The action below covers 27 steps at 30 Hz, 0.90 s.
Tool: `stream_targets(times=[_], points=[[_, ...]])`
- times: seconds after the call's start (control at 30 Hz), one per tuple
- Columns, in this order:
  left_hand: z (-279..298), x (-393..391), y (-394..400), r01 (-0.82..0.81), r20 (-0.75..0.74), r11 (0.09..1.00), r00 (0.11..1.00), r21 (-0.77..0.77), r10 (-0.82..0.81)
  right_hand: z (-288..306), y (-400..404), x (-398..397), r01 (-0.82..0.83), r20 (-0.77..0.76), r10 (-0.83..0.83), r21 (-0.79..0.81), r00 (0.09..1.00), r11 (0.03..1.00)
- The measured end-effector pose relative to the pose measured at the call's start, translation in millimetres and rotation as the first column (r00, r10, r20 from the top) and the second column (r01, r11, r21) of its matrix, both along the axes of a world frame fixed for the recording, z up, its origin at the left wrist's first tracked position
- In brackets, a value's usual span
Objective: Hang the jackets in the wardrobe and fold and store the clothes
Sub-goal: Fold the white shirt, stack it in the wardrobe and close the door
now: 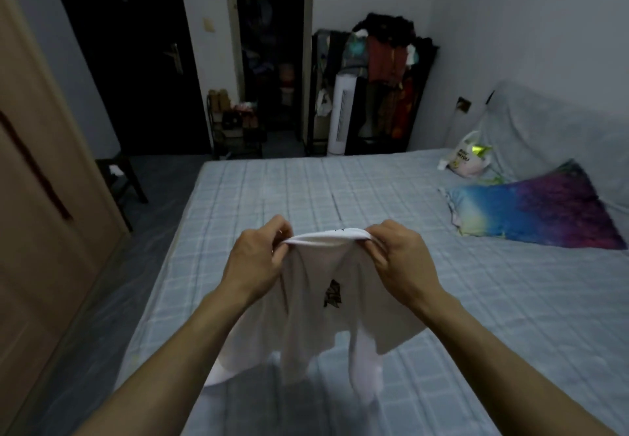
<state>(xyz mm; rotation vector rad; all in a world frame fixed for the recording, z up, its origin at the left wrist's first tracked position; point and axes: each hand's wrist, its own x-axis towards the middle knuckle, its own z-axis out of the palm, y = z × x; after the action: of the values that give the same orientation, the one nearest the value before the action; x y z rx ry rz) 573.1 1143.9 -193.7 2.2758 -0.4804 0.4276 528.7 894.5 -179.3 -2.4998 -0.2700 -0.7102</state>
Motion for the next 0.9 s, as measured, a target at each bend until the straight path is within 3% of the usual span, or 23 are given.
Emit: stream_targets(times=[0.2, 0.4, 0.53, 0.63, 0.9], points=[[23, -57, -68, -0.048, 0.042, 0.996, 0.998, -0.079, 0.051, 39, -51, -46, -0.073, 0.033, 0.071, 0.083, 0.997, 0.994], [17, -92, -112, 0.013, 0.082, 0.992, 0.997, -0.124, -0.003, 67, -75, -75, -0.032, 0.051, 0.036, -0.076, 0.998, 0.997], [21, -123, -132, 0.048, 0.252, 0.980, 0.968, -0.192, 0.002, 80, -84, -82, 0.012, 0.074, -0.004, -0.108, 0.997, 0.994], [23, -146, -142, 0.096, 0.367, 0.983, 0.930, -0.158, -0.032, 84, -83, -86, 0.043, 0.089, -0.033, -0.105, 0.996, 0.994], [11, -151, -155, -0.016, 0.224, 0.999, 0.974, -0.045, 0.026, 96, -67, -89, 0.079, 0.133, -0.078, 0.002, 0.988, 0.997]])
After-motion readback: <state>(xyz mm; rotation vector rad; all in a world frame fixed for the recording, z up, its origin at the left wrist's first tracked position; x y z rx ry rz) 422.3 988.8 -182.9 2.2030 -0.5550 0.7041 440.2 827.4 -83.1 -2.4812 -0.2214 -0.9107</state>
